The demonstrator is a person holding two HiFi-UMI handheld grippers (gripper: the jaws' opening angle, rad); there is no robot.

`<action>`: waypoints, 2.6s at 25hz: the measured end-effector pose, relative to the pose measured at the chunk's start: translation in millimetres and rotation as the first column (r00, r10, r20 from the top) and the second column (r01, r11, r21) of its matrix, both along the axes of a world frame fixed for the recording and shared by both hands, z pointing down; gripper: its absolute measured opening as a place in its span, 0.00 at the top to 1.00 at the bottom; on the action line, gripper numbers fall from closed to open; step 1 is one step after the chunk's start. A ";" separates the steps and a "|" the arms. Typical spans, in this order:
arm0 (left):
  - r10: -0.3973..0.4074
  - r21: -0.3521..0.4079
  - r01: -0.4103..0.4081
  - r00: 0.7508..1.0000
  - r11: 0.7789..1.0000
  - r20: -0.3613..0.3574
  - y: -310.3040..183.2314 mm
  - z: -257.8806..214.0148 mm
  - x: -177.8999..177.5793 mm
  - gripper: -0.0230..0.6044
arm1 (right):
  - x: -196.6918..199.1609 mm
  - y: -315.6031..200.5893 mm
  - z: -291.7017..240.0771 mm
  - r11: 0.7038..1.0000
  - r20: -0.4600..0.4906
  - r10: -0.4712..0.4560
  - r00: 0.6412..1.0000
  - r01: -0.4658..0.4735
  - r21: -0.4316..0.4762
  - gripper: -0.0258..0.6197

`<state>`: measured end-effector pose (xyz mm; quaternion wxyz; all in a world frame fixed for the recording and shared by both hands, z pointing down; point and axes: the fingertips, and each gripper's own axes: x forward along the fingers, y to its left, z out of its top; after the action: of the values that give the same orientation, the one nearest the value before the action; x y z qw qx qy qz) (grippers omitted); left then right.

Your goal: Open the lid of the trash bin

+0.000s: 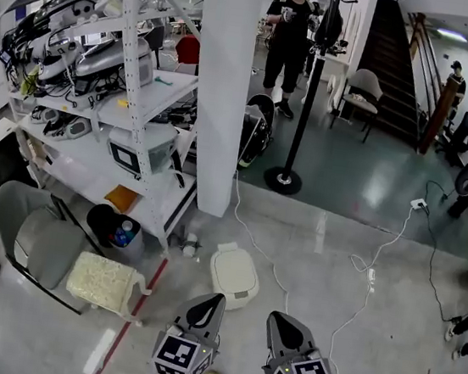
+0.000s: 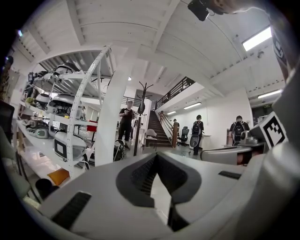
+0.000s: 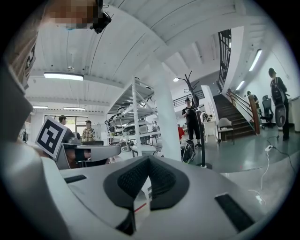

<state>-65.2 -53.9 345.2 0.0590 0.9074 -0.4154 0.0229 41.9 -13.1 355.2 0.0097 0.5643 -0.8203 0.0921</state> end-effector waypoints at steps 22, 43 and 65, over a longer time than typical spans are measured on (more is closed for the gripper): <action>-0.024 0.016 0.024 1.000 1.000 0.004 -81.2 -9.1 37.6 0.97 | 45.8 -90.7 -10.5 0.999 0.009 -0.005 1.000 0.005 0.035 0.93; -0.142 0.029 0.142 0.990 0.989 0.008 -166.6 -17.6 84.9 0.97 | 88.2 -180.3 -15.4 0.985 -0.007 -0.170 0.985 0.170 0.037 0.93; -0.113 -0.024 0.115 0.992 0.993 0.062 -212.2 31.1 70.0 0.97 | 59.7 -235.9 18.7 0.980 -0.033 -0.196 0.980 0.197 0.032 0.93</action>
<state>4.7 -266.1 376.3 0.0599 0.8802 -0.4678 0.0525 101.6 -249.1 373.9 0.0209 0.4819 -0.8733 0.0679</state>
